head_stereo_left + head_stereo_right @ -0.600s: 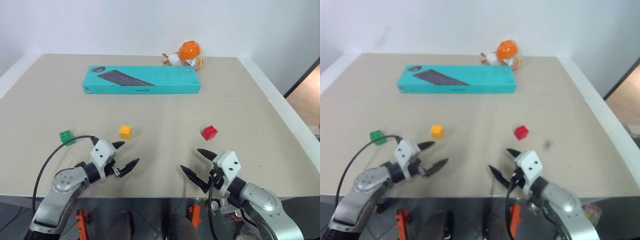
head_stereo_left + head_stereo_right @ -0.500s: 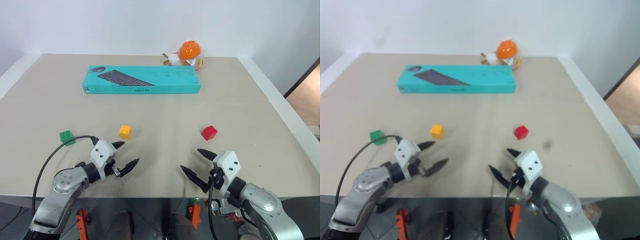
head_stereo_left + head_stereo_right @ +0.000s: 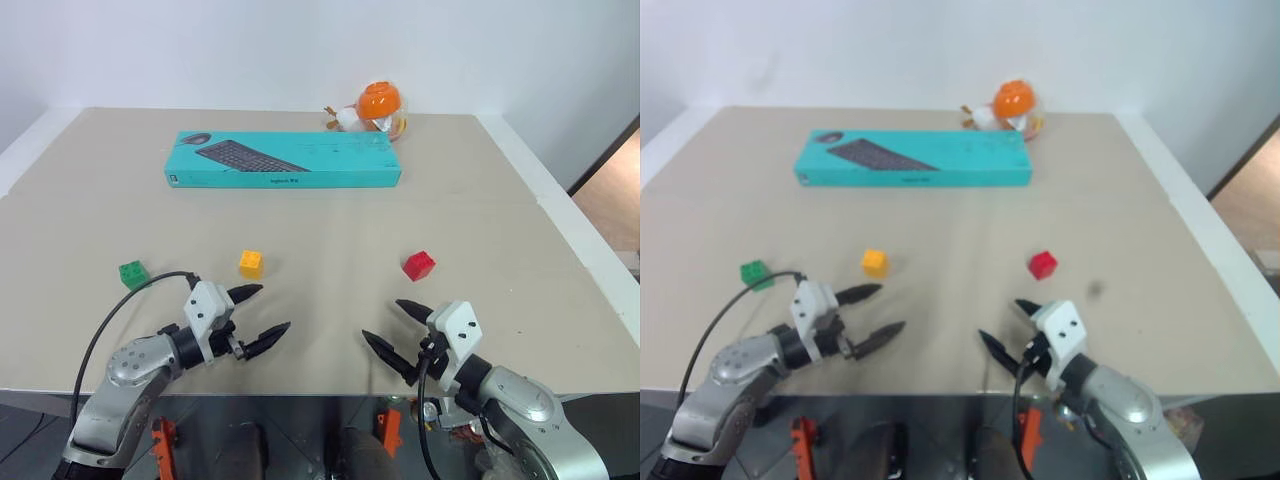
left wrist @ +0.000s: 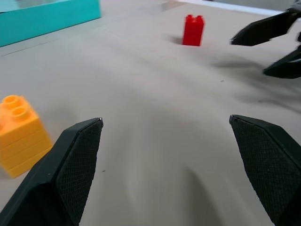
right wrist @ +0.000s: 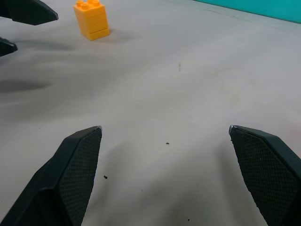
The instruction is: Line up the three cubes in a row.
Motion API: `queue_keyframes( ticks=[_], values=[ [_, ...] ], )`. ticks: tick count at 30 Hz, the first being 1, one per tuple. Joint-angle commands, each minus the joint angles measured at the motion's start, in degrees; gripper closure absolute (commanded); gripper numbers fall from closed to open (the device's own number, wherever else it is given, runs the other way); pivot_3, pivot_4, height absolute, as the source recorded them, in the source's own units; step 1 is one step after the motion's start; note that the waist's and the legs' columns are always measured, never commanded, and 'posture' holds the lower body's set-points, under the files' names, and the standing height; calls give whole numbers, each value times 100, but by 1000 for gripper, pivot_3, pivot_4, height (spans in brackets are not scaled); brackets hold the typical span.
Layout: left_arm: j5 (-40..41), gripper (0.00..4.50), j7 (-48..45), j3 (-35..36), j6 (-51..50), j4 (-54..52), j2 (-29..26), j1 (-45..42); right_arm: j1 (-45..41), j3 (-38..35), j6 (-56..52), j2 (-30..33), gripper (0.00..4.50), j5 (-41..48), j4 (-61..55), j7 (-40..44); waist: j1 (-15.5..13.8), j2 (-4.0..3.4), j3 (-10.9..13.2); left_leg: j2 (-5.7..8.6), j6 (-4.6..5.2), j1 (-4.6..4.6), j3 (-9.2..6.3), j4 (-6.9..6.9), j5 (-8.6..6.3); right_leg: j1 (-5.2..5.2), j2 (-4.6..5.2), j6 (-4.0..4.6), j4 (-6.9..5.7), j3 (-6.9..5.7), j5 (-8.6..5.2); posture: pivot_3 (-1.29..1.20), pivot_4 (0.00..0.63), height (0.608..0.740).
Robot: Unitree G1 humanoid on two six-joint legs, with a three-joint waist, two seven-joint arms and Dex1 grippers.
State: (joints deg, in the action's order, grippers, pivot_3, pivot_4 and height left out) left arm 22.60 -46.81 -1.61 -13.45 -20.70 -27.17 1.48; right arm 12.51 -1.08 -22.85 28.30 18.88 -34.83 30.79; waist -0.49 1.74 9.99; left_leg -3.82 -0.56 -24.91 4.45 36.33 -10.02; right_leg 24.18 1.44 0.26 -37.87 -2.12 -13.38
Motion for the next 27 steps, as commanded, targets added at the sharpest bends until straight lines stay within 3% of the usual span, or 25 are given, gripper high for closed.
queue_keyframes(
  ticks=[1, 5, 9, 15, 27],
  values=[
    [107, 44, -389, -69, 300, -66, -116, -133, -156, -269, -175, -144, 0, 396, -416, -161, 0, 0, 0, 0, 0, 0, 0, 0, 0, 0, -1, 0, 0, 0, 0, 0, 150, 740],
    [80, 44, -1003, -219, 656, 61, -301, -301, -920, -883, -310, -100, 0, 451, -101, -532, -1, -1, 1, 1, 1, 1, 0, 4, 1, 1, -4, 5, 0, 2, 4, 0, 150, 740],
    [29, 44, -1451, -383, 938, 310, -402, -572, -1680, -1260, -268, 192, 0, 309, 956, -496, -1, 0, 0, 8, 9, 3, 6, 13, 5, -2, -3, 5, 0, 2, 4, 0, 150, 740],
    [-73, 44, -1817, -540, 1118, 578, -507, -863, -2199, -1225, -50, 491, 0, 335, 2416, 129, 0, -1, 0, 12, 22, -6, 5, 12, 8, 0, -8, -7, 0, 16, 15, 0, 150, 740],
    [-200, 44, -1514, -712, 935, 449, -405, -1086, -2947, -1044, -169, 449, 0, 434, 3466, 701, 2, -6, 3, 5, 26, -7, 4, 10, 5, 7, -22, -29, -10, 20, 28, 0, 150, 740]
  ],
)
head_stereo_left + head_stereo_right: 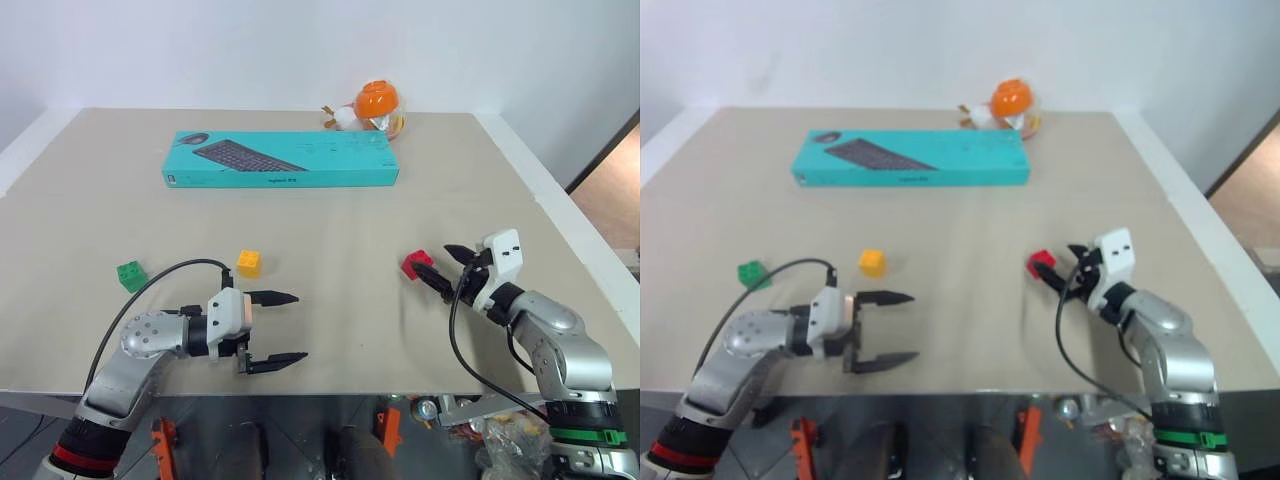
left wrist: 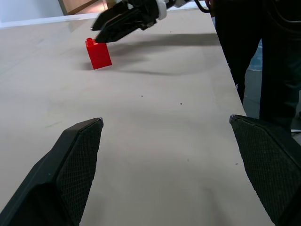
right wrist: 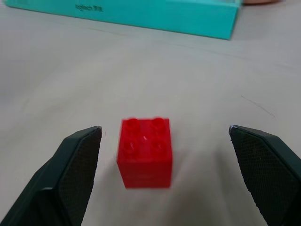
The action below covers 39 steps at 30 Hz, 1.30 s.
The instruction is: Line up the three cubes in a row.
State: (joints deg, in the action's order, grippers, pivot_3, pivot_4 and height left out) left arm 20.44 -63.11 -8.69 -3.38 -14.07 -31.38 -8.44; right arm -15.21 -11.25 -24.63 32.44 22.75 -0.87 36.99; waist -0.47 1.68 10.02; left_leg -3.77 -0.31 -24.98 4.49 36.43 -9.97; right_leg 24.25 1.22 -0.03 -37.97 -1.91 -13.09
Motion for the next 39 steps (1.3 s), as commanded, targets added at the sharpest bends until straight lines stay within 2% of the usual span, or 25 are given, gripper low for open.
queue_keyframes(
  ticks=[1, 3, 4, 6, 7, 13, 19, 22, 30, 35, 39],
  values=[
    [7, 44, 142, -6, -92, -242, 13, -98, -209, -16, -32, 26, 0, 54, 118, 95, 0, 0, 0, 1, 0, 0, 1, 0, 0, 0, 1, -2, 0, 0, 1, 0, 150, 740],
    [3, 44, 176, -5, -118, -294, -4, -82, -221, 40, -44, 29, 0, -4, 203, 124, 0, 0, 0, 2, 0, 0, 3, 1, 0, 0, 2, -4, 0, 0, 2, 0, 150, 740],
    [9, 0, 193, -6, -134, -324, -16, -74, -212, 72, -33, 29, 520, -47, 248, 129, 0, 0, 0, 2, 0, 0, 3, 1, 0, 0, 2, -4, 0, 1, 2, 0, 150, 740],
    [13, 0, 219, 1, -160, -388, -40, -40, -193, 90, -33, 3, 689, -70, 323, 108, 0, 0, 0, 2, 0, -1, 4, 1, 0, 1, 2, -4, 0, 1, 2, 0, 150, 740],
    [10, 0, 232, 6, -169, -411, -47, -25, -186, 96, -45, -6, 1171, -57, 333, 117, 0, 0, 0, 2, 0, -1, 4, 1, 0, 2, 2, -4, 0, 2, 2, 0, 150, 740],
    [22, 0, 261, 32, -174, -467, -84, 57, -209, 172, -50, -32, 3235, -63, 413, 163, 0, 0, 0, 1, 0, 0, 2, 1, 0, 2, 1, -3, -2, 2, 2, 0, 150, 740],
    [-5, 0, 382, 76, -184, -413, -100, 135, -241, 202, 47, 28, 3278, -87, 247, 245, 0, 0, 0, 1, 0, 1, 4, 1, 0, 2, 1, -3, -2, 1, 2, 0, 150, 740],
    [-63, 0, 685, 176, -300, -404, -73, 211, -387, 336, -156, 194, 3278, 119, -147, 665, 3, -2, 1, 1, 0, 1, 4, 1, 0, 3, 1, -3, -2, 2, 2, 0, 150, 740],
    [-14, 0, 1153, 320, -479, -286, 3, 437, -1213, 1787, -256, 588, 3278, -145, -550, 2124, 9, -4, 2, -6, 0, 3, 2, 0, 0, 7, -5, 4, -6, -4, 1, 0, 150, 740],
    [-68, 0, 1232, 423, -364, -176, -7, 626, -1797, 2395, -26, 508, 3278, -348, -20, 2838, 2, -4, 3, -4, -1, -4, 3, 0, 0, 12, 0, 7, -6, -5, -1, 0, 150, 740],
    [-50, 0, 1249, 552, -240, -85, -23, 816, -2101, 2593, 183, 371, 3278, -497, 468, 3141, 2, -4, 2, -1, -1, -6, 4, 2, 0, 12, 7, 6, -5, -6, 0, 0, 150, 740]
  ],
)
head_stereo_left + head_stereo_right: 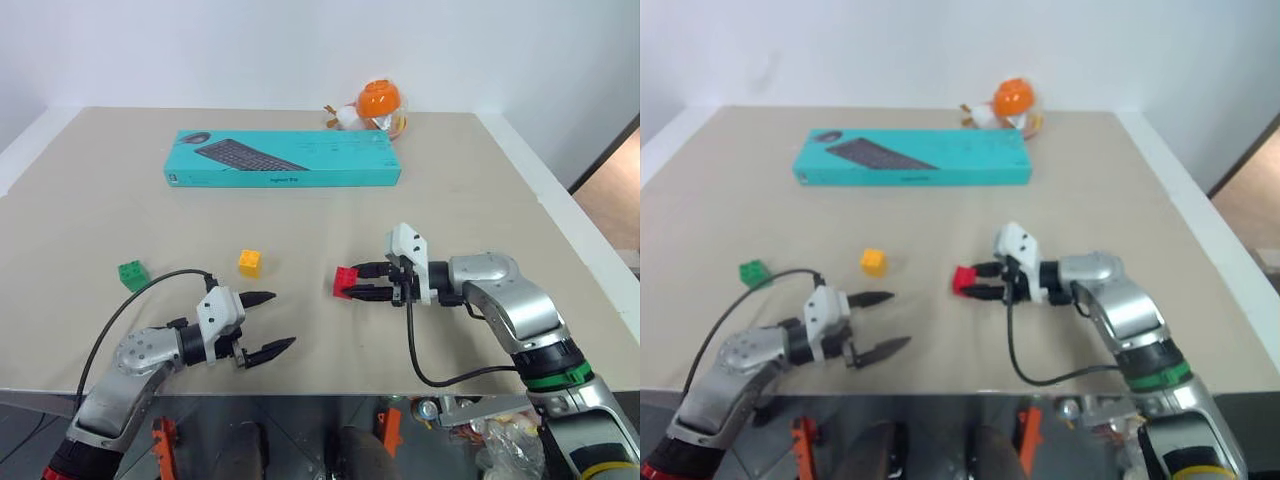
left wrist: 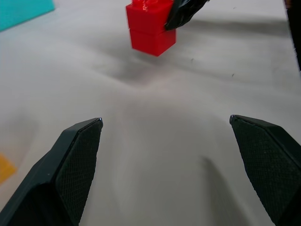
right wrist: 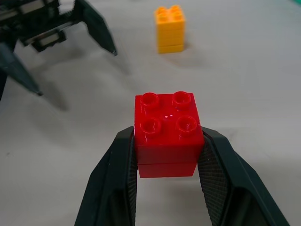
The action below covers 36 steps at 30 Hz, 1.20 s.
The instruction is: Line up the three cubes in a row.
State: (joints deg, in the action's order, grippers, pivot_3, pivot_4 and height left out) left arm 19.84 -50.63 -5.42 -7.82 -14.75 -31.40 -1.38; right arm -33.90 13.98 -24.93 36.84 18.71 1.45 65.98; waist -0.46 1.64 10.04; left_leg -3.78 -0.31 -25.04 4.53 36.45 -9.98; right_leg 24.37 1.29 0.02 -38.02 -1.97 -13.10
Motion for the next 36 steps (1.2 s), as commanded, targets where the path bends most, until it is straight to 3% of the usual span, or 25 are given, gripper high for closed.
queue_keyframes(
  ticks=[1, 15, 17, 23, 28, 36],
  values=[
    [7, 0, -13, 243, 262, -1, -30, 159, -289, 87, 262, -105, 3278, -132, 349, 283, 1, 0, 0, -1, 0, 1, 1, 0, 0, 0, 0, 0, 0, 0, 0, 0, 150, 740],
    [-32, 0, 64, 263, 433, 7, 23, 283, -571, 144, 1086, -417, 3278, -710, 1487, 639, 2, 0, 0, -5, 0, 1, 3, 0, 0, 3, -4, 4, -2, -2, 3, 0, 150, 740],
    [-35, 0, 61, 260, 432, 6, 26, 278, -558, 143, 1116, -415, 2171, -756, 1517, 666, 2, 0, 0, -5, 0, 1, 2, 0, 0, 3, -4, 5, -2, -3, 2, 0, 150, 740],
    [-79, 0, 82, 270, 434, 5, 18, 303, -469, 43, 1006, -341, 112, -662, 1093, 754, 2, -1, 0, -5, 0, 1, 5, 0, 0, 4, -2, 5, -2, -1, 2, 0, 150, 740],
    [-144, 0, 505, 573, 473, -12, 117, 371, -366, -221, 605, -333, 48, -341, 174, 543, 2, -1, 0, -9, -1, 1, 4, -1, 0, 6, -3, 6, -2, -2, 2, 0, 150, 740],
    [-362, 0, 2978, 2202, -72, -874, 954, 788, -88, -1030, -572, -517, 48, 516, -1435, -525, 4, 2, -1, -25, -4, 0, 2, -1, -2, 5, 15, 6, -3, 2, 2, 0, 150, 740]
  ],
)
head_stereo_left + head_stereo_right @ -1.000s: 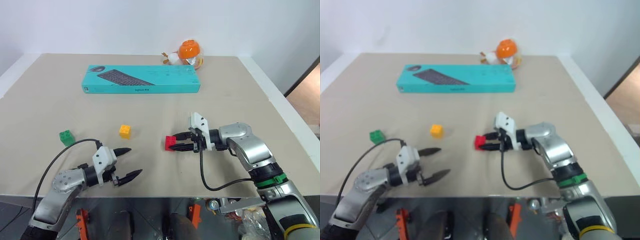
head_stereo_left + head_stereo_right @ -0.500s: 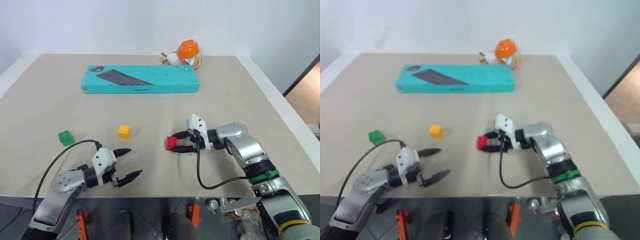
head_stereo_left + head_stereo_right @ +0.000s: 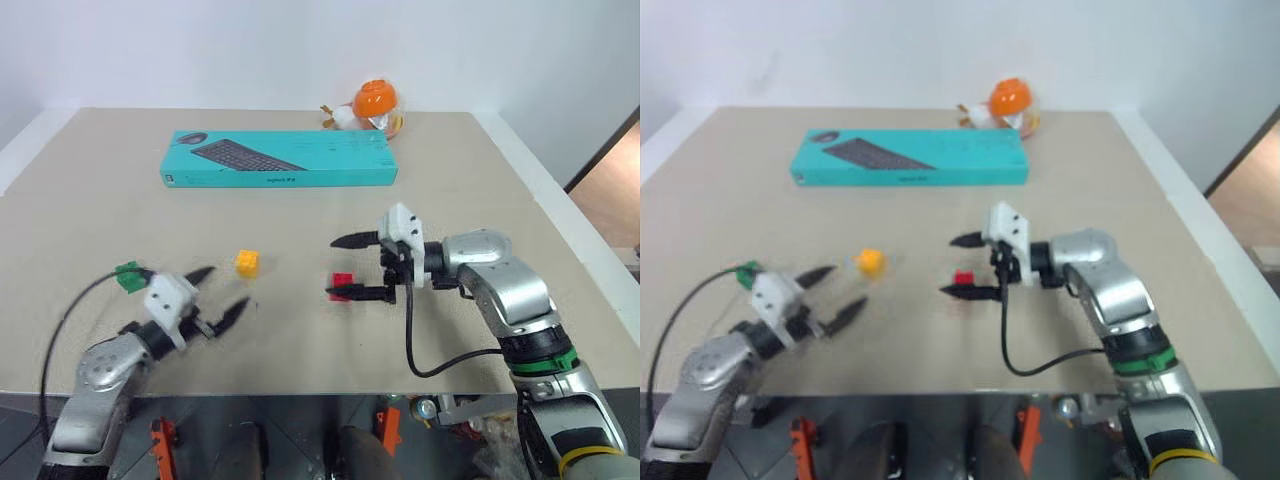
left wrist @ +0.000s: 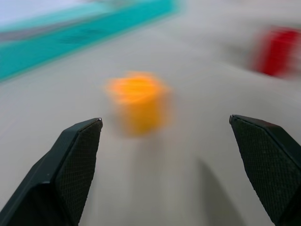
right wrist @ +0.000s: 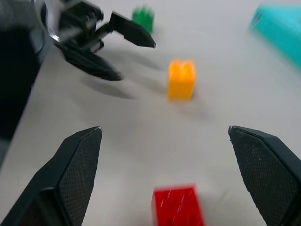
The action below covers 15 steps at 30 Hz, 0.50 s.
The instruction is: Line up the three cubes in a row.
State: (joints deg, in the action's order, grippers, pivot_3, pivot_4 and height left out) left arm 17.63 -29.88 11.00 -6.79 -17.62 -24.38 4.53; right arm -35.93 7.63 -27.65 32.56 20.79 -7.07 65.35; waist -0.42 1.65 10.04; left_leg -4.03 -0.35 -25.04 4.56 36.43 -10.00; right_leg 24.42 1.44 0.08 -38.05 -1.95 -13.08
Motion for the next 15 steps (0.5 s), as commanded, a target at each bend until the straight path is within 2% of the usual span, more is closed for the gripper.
queue_keyframes(
  ticks=[1, 5, 9, 15],
  values=[
    [-292, 0, 1156, 657, -194, -752, 356, 300, 201, -488, -440, -144, 48, 409, -767, -657, -3, 4, -2, 0, -3, -1, 0, 0, -2, -1, 3, -3, 0, 5, -2, 0, 150, 740],
    [-635, 0, 2098, 879, -552, -1214, 807, 452, 522, -624, -738, -303, 48, 607, -1276, -1211, -8, 4, -2, 10, -4, -2, -6, 0, -2, -4, -1, -5, 0, 6, -5, 0, 150, 740],
    [-620, 0, 2890, 1097, -1145, -1337, 1265, 250, 744, -553, -707, -405, 48, 601, -1424, -1510, -6, 6, -3, 15, -1, 0, -3, 7, -1, -7, -3, -4, 0, 3, -1, 0, 150, 740],
    [-480, 0, 3352, 1114, -1611, -1146, 1673, -112, 683, -344, -431, -488, 48, 417, -1176, -1629, -4, 11, -3, 25, 6, 0, -1, 16, 4, -8, -9, 3, 0, -1, 5, 0, 150, 740]
  ],
)
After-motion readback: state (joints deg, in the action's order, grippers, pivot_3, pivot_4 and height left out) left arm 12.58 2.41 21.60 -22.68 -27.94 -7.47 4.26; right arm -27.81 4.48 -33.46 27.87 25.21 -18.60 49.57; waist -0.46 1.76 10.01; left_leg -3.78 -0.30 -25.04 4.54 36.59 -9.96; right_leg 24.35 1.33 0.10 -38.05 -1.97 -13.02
